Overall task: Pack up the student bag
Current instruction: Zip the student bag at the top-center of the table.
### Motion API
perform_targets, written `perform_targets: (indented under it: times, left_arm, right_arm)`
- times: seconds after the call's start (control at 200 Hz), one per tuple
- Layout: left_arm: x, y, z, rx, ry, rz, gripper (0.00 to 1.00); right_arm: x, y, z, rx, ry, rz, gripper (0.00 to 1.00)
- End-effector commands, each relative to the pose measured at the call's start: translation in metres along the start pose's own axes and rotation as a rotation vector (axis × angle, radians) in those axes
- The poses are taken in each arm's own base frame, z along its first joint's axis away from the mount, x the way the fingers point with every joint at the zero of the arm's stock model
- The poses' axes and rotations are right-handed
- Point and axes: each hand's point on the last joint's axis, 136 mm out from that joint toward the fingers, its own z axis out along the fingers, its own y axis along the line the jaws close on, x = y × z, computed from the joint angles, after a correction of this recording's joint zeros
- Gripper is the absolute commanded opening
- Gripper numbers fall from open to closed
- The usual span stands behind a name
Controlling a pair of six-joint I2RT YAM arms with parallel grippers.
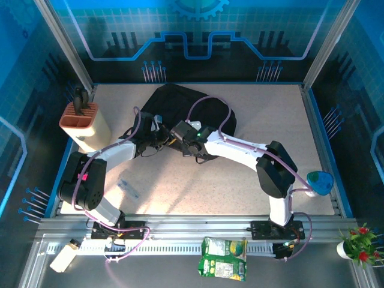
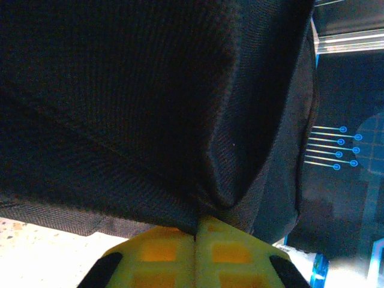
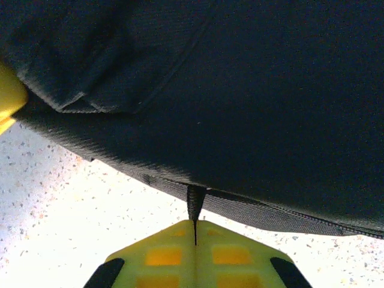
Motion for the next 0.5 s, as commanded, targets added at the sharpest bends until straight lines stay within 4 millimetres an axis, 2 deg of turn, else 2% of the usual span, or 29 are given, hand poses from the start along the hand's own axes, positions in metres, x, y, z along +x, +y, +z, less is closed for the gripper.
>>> perform_targets:
  times: [0.0,0.165,0.495]
  left_arm:
    - [-0.008,-0.016,-0.007,0.001,-0.044,0.042,0.0]
    - [-0.014,-0.009,-0.012,-0.038,-0.074,0.044,0.0]
    - [-0.019,-0.004,-0.011,-0.056,-0.083,0.035,0.0]
  right_arm:
    - [-0.009,-0.027,-0.017,0.051,-0.049,0.036,0.0]
    - [-0.004,-0.048,-0.036,0.042,-0.07,0.041,0.0]
    - [0.026,-0.091,-0.042,0.076,-0.004,0.079,0.0]
